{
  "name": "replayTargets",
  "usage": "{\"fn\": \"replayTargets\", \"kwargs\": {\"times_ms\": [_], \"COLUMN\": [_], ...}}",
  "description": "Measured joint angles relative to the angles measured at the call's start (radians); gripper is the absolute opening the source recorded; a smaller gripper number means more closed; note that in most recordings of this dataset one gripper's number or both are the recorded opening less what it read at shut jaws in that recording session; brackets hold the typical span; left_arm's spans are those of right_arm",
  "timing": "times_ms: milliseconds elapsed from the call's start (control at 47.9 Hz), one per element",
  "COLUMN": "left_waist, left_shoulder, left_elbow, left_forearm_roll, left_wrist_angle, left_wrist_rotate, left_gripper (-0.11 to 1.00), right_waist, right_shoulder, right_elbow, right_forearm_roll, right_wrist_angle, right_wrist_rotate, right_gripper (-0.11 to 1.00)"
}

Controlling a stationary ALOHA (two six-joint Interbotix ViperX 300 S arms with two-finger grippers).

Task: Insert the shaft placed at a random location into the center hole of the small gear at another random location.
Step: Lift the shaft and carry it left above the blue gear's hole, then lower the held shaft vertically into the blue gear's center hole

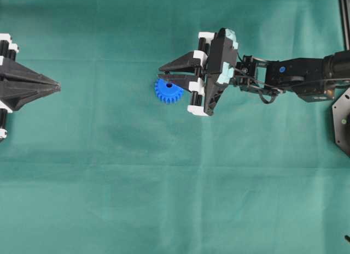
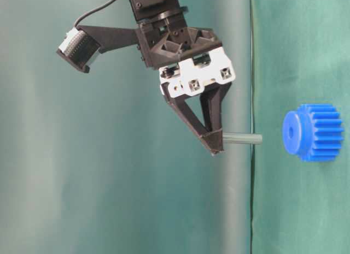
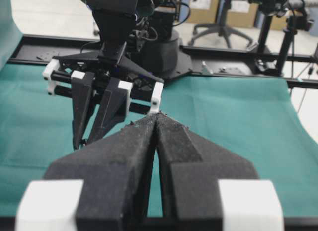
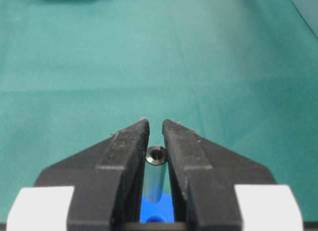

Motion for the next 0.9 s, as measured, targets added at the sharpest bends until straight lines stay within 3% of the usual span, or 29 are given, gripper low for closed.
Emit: {"fn": "replayTargets", "kwargs": {"times_ms": [376,898], "left_waist": [0.000,0.000], "left_shoulder": [0.002,0.002], "left_elbow": [0.002,0.002], "left_forearm_roll": [0.000,0.000], "left_wrist_angle": [0.000,0.005], "left_wrist_rotate": [0.000,0.000], "left_gripper": [-0.01,-0.01], "right_waist": [0.002,0.002], "right_shoulder": [0.087,0.078], "right_elbow": [-0.008,-0.008], "right_forearm_roll": [0.017,0.023], "right_wrist_angle": [-0.006,-0.025], "right_wrist_rotate": [0.005,0.003], "right_gripper": [0.25,0.25]}}
